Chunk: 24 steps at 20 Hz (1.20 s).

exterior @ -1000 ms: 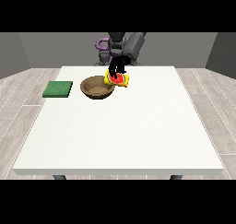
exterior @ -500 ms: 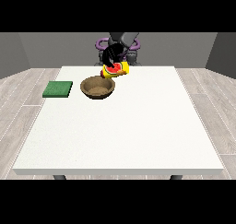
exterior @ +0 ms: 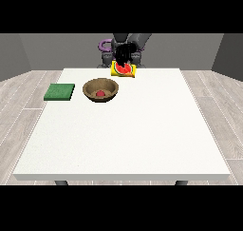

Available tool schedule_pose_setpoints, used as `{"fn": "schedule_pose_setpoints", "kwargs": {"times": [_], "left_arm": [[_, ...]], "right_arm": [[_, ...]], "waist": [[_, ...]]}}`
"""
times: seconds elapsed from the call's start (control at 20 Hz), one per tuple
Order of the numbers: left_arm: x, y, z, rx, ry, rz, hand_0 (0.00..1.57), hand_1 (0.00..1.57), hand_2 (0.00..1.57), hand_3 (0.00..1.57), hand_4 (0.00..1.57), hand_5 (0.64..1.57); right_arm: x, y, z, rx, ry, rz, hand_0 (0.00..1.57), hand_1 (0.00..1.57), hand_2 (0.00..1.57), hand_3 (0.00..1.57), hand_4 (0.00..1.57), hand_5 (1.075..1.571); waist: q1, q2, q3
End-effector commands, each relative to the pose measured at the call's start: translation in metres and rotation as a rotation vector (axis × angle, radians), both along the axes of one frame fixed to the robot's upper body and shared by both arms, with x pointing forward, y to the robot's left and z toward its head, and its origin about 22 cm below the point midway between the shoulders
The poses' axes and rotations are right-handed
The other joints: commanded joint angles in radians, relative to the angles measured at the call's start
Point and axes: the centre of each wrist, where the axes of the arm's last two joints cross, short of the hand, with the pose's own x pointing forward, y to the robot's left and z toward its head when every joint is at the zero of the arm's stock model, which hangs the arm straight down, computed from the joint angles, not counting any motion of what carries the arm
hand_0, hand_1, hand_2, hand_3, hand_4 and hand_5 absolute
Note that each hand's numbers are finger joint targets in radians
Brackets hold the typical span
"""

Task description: Pick the cup and pour the ball into the bowl, then pick the bowl and place it on the pad

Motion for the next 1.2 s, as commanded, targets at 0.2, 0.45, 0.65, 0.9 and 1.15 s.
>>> {"fn": "schedule_pose_setpoints", "kwargs": {"times": [0.2, 0.45, 0.65, 0.9, 1.15], "left_arm": [[-0.004, 0.077, -0.004, -0.592, -0.062, 0.103, 1.15, 1.15, 1.57, 1.57, 0.82, 1.570], [-0.028, 0.126, -0.029, -0.764, -0.129, 0.070, 1.55, 1.55, 1.57, 1.57, 1.31, 1.549], [-0.029, 0.103, -0.012, -1.097, -0.124, -0.059, 1.50, 1.50, 1.57, 1.57, 1.47, 1.461], [-0.025, 0.071, 0.014, -1.620, 0.014, -0.253, 1.22, 1.22, 1.39, 1.06, 0.70, 1.560], [-0.022, 0.133, 0.024, -1.781, -0.025, -0.558, 0.17, 0.17, 0.00, 0.00, 0.20, 1.566]], "right_arm": [[-0.017, 0.000, -0.003, -0.003, -0.067, -0.019, 0.00, 0.00, 0.00, 0.00, 0.39, 1.565], [-0.023, 0.010, 0.031, 0.000, -0.181, -0.022, 0.00, 0.00, 0.00, 0.00, 0.40, 1.566], [-0.025, 0.010, 0.034, 0.000, -0.190, -0.050, 0.00, 0.00, 0.00, 0.00, 0.42, 1.565], [-0.024, 0.017, 0.025, 0.038, -0.165, -0.064, 0.00, 0.00, 0.00, 0.06, 0.48, 1.565], [-0.028, 0.028, 0.043, 0.033, -0.238, -0.127, 0.00, 0.00, 0.00, 0.00, 0.51, 1.563]], "waist": [[0.051, 0.066, -0.0053], [0.035, 0.179, -0.0077], [0.102, 0.195, -0.0128], [0.145, 0.221, -0.0209], [0.220, 0.319, -0.0058]]}}
